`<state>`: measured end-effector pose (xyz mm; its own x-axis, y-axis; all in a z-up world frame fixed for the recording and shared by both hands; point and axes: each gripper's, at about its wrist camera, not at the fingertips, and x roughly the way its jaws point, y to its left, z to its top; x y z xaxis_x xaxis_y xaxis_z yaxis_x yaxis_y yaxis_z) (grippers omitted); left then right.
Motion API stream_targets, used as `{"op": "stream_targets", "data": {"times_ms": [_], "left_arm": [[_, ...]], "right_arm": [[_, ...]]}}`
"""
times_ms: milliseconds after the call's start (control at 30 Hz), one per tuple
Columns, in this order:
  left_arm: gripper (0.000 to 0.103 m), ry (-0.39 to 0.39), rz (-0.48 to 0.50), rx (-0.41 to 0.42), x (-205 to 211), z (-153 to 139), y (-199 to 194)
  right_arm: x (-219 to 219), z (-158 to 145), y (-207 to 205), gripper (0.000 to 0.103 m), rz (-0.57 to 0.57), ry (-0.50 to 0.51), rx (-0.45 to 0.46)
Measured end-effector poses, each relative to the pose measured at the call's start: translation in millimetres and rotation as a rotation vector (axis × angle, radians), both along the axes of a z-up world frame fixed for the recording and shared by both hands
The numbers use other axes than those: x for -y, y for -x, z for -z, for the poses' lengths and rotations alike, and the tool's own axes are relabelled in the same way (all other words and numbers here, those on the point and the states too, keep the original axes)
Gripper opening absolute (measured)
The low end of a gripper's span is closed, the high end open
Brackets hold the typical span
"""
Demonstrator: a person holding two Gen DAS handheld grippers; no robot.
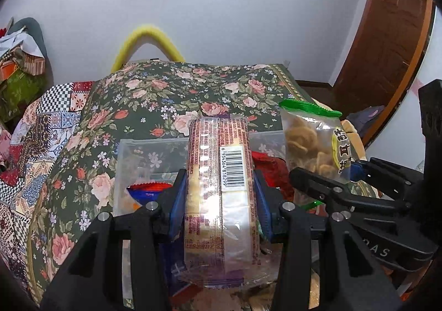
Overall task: Organize snacks
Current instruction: 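Carry the biscuit roll and green-sealed bag into the clear box and release, then grasp the clear puffed-snack bag with the left gripper while the right grasps the tan bread loaf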
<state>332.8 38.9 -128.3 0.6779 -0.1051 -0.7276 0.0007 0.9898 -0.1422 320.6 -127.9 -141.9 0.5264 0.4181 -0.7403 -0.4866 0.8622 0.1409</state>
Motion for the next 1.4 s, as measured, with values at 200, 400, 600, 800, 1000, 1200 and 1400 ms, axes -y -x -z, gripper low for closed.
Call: {"op": "stream_targets", "data": {"times_ms": [200, 400, 600, 800, 1000, 1200, 1400], "left_arm": [[0.045, 0.004, -0.001, -0.029, 1, 9, -6], [0.049, -0.009, -0.001, -0.014, 2, 3, 0], [0.052, -0.018, 0.006, 0.007, 4, -10, 18], [0.058, -0.033, 0.015, 0.037, 4, -27, 48], [0.061, -0.027, 0.015, 0.048, 2, -40, 82], [0.064, -0.032, 0.014, 0.037, 0, -43, 118], [0.067, -0.033, -0.003, 0.005, -3, -30, 150]], "right_arm": [[2, 6, -3, 0.045, 0.0, 0.01, -0.016], [7, -3, -1, 0.048, 0.007, 0.0, 0.006], [15, -18, 12, 0.054, 0.012, -0.015, 0.039], [28, -29, 33, 0.055, 0.022, -0.029, 0.059], [36, -35, 64, 0.055, 0.01, -0.005, 0.083], [41, -34, 94, 0.059, 0.001, 0.031, 0.099], [41, -20, 114, 0.061, -0.004, 0.024, 0.063]]}}
